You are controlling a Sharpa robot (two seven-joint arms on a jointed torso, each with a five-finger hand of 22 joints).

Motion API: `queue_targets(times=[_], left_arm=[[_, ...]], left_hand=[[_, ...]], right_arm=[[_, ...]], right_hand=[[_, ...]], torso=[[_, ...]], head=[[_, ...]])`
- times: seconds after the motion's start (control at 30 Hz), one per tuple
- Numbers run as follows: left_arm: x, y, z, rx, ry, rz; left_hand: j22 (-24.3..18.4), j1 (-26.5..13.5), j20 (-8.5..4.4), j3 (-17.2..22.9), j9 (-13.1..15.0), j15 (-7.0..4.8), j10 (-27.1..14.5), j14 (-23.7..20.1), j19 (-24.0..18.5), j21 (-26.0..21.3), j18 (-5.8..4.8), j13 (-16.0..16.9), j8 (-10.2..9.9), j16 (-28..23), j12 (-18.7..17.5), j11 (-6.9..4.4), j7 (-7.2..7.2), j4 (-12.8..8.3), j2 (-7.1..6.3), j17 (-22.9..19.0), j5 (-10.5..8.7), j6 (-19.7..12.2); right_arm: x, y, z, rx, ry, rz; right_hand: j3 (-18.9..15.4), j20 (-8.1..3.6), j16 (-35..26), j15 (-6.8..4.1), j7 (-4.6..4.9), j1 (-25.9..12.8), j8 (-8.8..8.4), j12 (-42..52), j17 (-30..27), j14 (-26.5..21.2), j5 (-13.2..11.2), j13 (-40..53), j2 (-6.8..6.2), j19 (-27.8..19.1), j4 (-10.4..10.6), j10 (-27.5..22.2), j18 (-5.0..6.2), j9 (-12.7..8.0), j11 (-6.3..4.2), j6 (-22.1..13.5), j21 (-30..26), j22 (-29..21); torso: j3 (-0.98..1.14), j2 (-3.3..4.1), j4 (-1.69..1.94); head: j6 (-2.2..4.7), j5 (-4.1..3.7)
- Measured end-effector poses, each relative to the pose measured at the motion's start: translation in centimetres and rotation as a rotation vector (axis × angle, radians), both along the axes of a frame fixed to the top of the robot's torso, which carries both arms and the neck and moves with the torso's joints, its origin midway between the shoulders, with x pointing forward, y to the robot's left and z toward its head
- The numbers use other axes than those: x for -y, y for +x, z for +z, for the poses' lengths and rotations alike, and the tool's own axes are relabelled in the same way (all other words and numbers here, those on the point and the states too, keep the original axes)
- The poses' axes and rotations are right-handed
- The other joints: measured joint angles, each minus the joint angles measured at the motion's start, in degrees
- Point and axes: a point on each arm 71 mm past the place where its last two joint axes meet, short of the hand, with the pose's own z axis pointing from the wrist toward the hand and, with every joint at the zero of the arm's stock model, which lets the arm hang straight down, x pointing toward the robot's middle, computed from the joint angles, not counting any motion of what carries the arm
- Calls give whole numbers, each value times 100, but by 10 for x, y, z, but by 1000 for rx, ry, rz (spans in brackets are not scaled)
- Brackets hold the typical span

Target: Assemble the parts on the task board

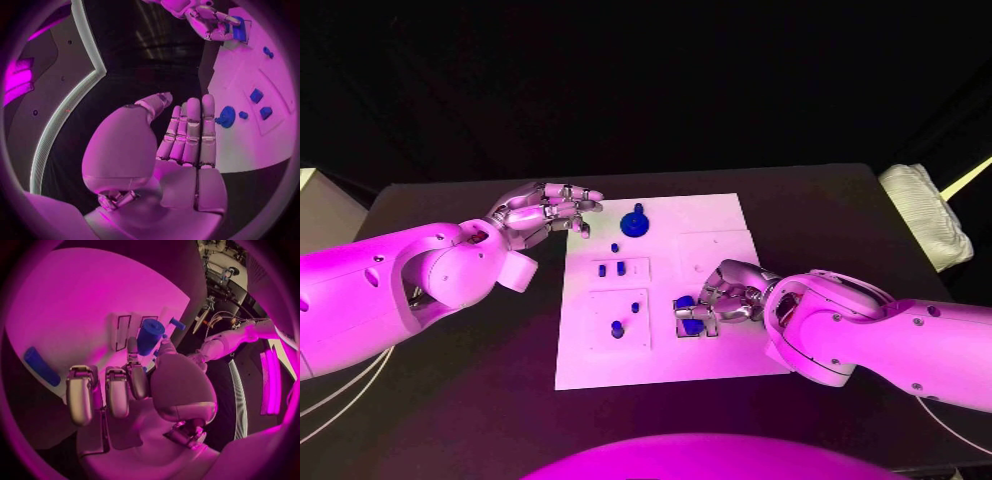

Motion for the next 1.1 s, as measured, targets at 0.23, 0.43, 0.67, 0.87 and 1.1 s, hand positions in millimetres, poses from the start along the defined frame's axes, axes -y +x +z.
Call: queue_targets(times=[0.23, 0.43, 0.67, 0.87, 1.1], left_arm=[[0, 0, 0, 0, 0, 0], [-1, 0, 0, -1, 1, 1], [-1, 0, 0, -1, 1, 1], [-1, 0, 0, -1, 2, 2], [-1, 0, 0, -1, 2, 3]], left_hand=[[0, 0, 0, 0, 0, 0, -12, 0, 0, 0, 0, 0, 0, 0, 0, -12, 0, 0, 0, 0, 0, 0], [0, 0, 0, 0, 0, 0, -21, 0, 0, 0, 0, 0, 0, 0, 0, -22, 0, 0, 0, 0, 0, 0], [1, 0, 0, 0, -1, 0, -21, 0, 0, 0, 0, 1, 0, 0, 0, -22, 0, 0, 0, 0, 0, 0], [-6, 0, 0, 0, -1, 13, -21, -13, 0, -26, 0, 1, 0, 0, 0, -22, 0, 0, 0, 1, 0, 0], [-7, 0, 0, 0, -1, 22, -21, -22, 0, -28, 0, 1, 0, 0, 0, -22, 0, 0, 0, 1, 0, 0]], right_arm=[[0, 0, -1, 7, -9, 5], [1, -1, 0, 17, -13, 7], [7, -4, 2, 30, -11, 1], [22, -9, 9, 60, 10, -17], [52, -8, 28, 115, 35, -70]], right_hand=[[121, 0, -5, 0, 24, -460, 0, -106, 0, 0, -372, -1, -418, 0, 7, 0, -1, -2, 0, -67, -55, 0], [152, 0, -5, 0, 24, -485, 0, -106, -1, 0, -387, -1, -443, 0, -3, -22, 0, -2, 21, -67, -55, -1], [320, 0, -5, 0, 4, -264, 40, -106, -1, 0, -198, -1, -222, 0, -17, -22, 0, -2, 21, -87, -55, -1], [366, 0, -5, 0, 12, 359, 79, -106, -2, 0, 116, -2, -124, 0, -33, -22, 0, -11, 21, -137, -55, 1], [366, 0, -5, 0, 91, 732, 5, -106, -2, 0, 247, -2, -62, 0, -33, -2, 0, -76, 40, -360, -55, 3]], torso=[[-1, -1, -2], [-1, -4, -3], [-1, -7, -3], [0, -9, -8], [1, -13, -10]], head=[[-10, 3], [-15, 3], [-15, -3], [-7, -14], [4, -55]])
